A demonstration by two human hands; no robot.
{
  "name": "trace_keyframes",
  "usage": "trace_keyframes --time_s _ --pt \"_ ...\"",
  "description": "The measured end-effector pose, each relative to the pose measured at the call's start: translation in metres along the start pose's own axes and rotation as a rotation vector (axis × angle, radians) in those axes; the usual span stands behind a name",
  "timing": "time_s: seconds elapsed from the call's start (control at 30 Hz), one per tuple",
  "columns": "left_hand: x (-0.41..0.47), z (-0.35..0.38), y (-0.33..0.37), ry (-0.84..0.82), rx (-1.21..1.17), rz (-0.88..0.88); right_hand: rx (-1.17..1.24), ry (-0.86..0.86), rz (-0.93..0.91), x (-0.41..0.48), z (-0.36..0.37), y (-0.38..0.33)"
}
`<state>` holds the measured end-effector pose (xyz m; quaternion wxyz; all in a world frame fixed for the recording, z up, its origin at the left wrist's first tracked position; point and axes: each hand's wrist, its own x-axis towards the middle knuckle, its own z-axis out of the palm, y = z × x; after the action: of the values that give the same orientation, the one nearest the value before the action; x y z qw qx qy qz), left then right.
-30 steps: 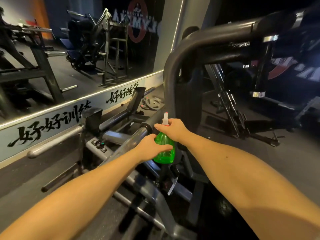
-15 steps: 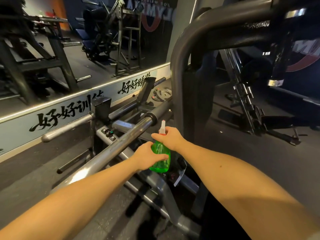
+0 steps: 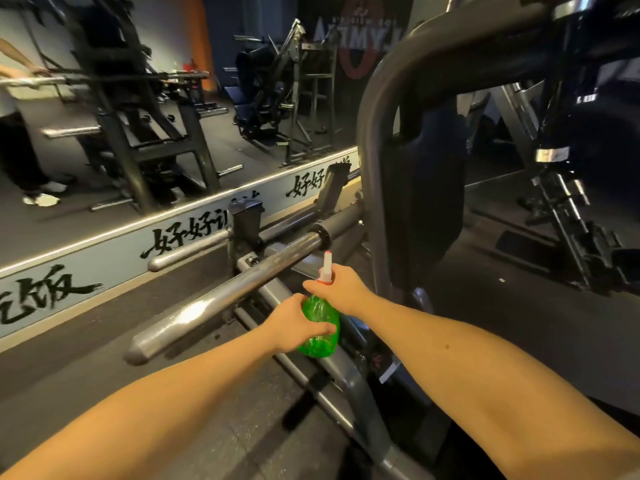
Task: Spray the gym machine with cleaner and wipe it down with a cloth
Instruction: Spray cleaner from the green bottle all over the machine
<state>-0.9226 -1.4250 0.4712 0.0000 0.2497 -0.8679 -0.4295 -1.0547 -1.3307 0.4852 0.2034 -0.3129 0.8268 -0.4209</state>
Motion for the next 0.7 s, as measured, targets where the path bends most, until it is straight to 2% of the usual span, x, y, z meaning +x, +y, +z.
trace_keyframes --time_s 0.17,0.3,0.5,0.7 --pt "-0.028 0.015 0.002 0.035 0.01 -0.046 -0.034 -0.053 -0.066 -0.018 0.007 0.005" --pt "-0.053 0.034 -0.003 0.088 -0.073 -0.115 -0.099 -0.083 -0.12 -0.035 0.018 0.011" --pt "-0.102 0.052 -0.018 0.171 -0.116 -0.249 -0.018 -0.287 -0.211 -0.066 0.038 0.017" --pt "-0.14 0.051 -0.044 0.218 -0.151 -0.287 -0.002 -0.34 -0.285 -0.094 0.064 0.004"
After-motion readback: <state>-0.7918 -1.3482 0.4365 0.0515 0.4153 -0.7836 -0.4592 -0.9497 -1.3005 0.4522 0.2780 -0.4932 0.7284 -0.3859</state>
